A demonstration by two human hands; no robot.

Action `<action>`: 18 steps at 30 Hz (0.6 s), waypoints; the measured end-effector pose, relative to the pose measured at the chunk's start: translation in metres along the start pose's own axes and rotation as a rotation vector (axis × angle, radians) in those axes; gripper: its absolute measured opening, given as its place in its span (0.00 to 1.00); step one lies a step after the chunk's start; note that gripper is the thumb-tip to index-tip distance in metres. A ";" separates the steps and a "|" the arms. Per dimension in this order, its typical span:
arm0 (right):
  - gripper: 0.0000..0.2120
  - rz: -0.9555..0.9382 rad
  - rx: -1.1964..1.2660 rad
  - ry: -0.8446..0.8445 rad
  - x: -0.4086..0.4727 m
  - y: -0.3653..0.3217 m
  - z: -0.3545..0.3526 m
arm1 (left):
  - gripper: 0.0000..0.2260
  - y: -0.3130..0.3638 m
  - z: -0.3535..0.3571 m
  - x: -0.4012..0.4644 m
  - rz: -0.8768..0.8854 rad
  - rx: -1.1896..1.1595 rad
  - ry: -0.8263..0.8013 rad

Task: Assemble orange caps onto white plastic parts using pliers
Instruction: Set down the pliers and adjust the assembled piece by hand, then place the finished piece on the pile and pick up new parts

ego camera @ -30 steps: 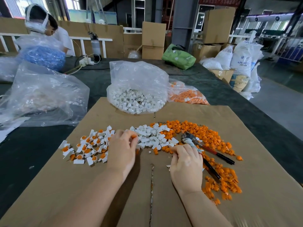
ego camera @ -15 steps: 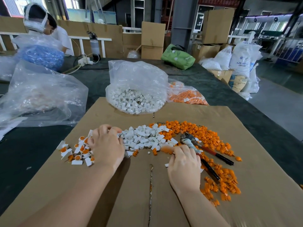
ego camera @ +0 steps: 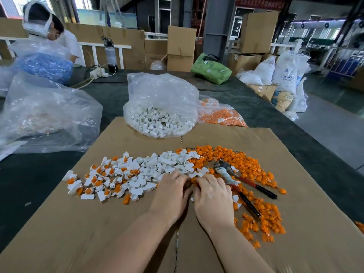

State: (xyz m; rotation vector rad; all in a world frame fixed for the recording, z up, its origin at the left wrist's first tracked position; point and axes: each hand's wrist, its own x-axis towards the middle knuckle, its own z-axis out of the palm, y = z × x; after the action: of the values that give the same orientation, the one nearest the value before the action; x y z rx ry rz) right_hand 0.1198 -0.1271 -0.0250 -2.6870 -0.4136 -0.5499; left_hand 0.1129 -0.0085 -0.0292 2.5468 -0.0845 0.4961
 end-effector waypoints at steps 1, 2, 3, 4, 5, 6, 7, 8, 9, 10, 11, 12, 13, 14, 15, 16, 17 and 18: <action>0.05 -0.002 0.003 0.023 0.000 -0.001 -0.001 | 0.09 0.001 0.000 -0.001 -0.010 -0.015 0.010; 0.02 -0.005 0.002 0.051 -0.001 -0.001 -0.001 | 0.08 0.001 0.000 -0.002 -0.021 -0.029 0.014; 0.02 -0.004 0.003 0.066 -0.001 -0.001 -0.001 | 0.06 0.001 0.000 -0.002 -0.028 -0.038 0.012; 0.03 -0.005 0.008 0.071 0.000 -0.001 -0.001 | 0.05 0.001 -0.001 -0.002 -0.031 -0.045 0.007; 0.04 -0.012 0.014 0.081 0.000 -0.001 -0.002 | 0.03 0.001 -0.002 -0.003 -0.029 -0.053 0.004; 0.05 -0.022 0.016 0.096 0.000 -0.001 -0.002 | 0.02 0.001 -0.003 -0.003 -0.025 -0.060 0.005; 0.07 -0.033 0.012 0.113 0.000 -0.001 -0.002 | 0.02 0.002 -0.004 -0.004 -0.022 -0.066 0.009; 0.08 -0.049 0.003 0.130 0.000 -0.002 -0.003 | 0.01 0.002 -0.004 -0.005 -0.020 -0.071 0.017; 0.09 -0.064 -0.004 0.147 -0.001 -0.002 -0.003 | 0.01 0.003 -0.004 -0.005 -0.022 -0.076 0.029; 0.09 -0.078 -0.009 0.160 -0.001 -0.002 -0.003 | 0.02 0.003 -0.005 -0.006 -0.025 -0.084 0.043; 0.10 -0.086 -0.008 0.166 -0.001 -0.002 -0.003 | 0.05 0.003 -0.005 -0.006 -0.028 -0.092 0.058; 0.10 -0.087 -0.003 0.166 -0.002 -0.001 -0.003 | 0.09 0.003 -0.005 -0.007 -0.031 -0.091 0.068; 0.10 -0.085 0.009 0.160 -0.002 -0.001 -0.003 | 0.12 0.002 -0.004 -0.008 -0.034 -0.078 0.068; 0.11 -0.083 0.029 0.146 -0.002 0.000 -0.003 | 0.14 0.001 -0.004 -0.008 -0.038 -0.061 0.059; 0.10 -0.081 0.054 0.128 -0.002 0.001 -0.003 | 0.15 0.001 -0.003 -0.009 -0.040 -0.045 0.052; 0.10 -0.082 0.080 0.107 -0.003 0.002 -0.002 | 0.15 0.001 -0.003 -0.009 -0.042 -0.039 0.049; 0.09 -0.081 0.111 0.094 -0.003 0.003 -0.002 | 0.14 0.001 -0.003 -0.009 -0.041 -0.049 0.052; 0.08 -0.078 0.147 0.092 -0.003 0.004 -0.002 | 0.13 0.002 -0.004 -0.009 -0.043 -0.076 0.060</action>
State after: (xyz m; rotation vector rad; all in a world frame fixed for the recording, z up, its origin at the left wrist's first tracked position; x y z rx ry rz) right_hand 0.1181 -0.1320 -0.0256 -2.5038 -0.5147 -0.6368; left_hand 0.1028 -0.0085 -0.0289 2.4523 -0.0266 0.5426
